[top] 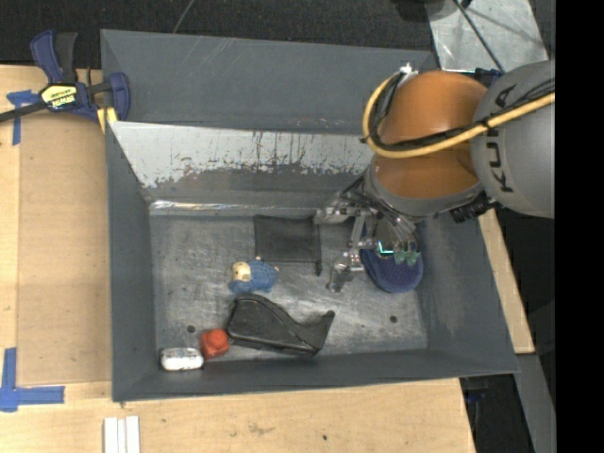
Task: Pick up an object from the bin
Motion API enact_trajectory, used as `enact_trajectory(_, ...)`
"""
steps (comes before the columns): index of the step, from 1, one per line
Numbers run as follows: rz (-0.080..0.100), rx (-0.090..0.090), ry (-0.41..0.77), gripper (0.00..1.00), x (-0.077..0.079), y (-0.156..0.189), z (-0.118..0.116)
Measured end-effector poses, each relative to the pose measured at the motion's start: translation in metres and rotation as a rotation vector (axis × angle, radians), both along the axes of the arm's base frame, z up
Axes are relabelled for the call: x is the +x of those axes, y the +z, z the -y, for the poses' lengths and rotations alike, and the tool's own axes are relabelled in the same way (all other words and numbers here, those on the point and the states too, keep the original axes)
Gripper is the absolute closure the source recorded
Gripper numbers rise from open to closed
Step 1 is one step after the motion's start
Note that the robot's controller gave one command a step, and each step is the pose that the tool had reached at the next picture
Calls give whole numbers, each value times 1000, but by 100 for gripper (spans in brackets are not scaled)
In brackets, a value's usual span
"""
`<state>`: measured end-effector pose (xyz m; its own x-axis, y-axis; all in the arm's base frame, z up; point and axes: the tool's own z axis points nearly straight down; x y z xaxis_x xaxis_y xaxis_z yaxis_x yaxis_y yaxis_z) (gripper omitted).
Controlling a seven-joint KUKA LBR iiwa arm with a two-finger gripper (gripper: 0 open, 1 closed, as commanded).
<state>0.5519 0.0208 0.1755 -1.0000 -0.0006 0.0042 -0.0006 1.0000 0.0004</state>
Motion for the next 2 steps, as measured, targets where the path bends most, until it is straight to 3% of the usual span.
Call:
enact_trajectory(1, 9, 0, -141, 0, 68, -93, -16)
enact_trajectory(2, 10, 2, -212, 0, 75, -74, -48)
